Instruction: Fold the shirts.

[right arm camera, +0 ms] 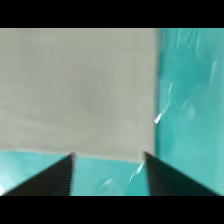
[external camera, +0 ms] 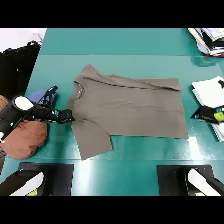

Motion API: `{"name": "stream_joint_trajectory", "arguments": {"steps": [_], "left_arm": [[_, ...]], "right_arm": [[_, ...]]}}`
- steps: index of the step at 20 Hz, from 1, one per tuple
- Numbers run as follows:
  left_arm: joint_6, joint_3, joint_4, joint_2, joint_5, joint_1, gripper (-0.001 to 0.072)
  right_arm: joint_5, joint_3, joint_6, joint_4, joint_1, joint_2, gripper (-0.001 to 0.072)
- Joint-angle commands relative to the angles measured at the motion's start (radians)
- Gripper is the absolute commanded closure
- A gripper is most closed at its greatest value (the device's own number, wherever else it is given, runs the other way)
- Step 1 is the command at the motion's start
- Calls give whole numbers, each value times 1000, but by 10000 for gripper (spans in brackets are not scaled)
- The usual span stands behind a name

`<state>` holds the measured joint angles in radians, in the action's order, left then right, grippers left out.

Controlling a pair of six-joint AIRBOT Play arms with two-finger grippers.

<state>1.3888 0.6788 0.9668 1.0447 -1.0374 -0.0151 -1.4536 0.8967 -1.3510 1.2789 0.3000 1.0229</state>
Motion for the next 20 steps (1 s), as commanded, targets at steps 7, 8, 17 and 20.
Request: {"name": "stream_joint_trajectory", "arguments": {"steps": [7,8,17,20], "left_arm": [[-9,23,-10,0,27,0,679],[-9,23,-10,0,32,0,680],[-9,23,-10,-1,31,0,680],[-9,40,-7,-3,14,0,680]], "right_arm": [[147,-404,131,-234,425,-1,328],[160,-420,133,-238,423,0,328],[252,-429,129,-241,188,2,563],[248,-420,129,-241,134,0,695]]}}
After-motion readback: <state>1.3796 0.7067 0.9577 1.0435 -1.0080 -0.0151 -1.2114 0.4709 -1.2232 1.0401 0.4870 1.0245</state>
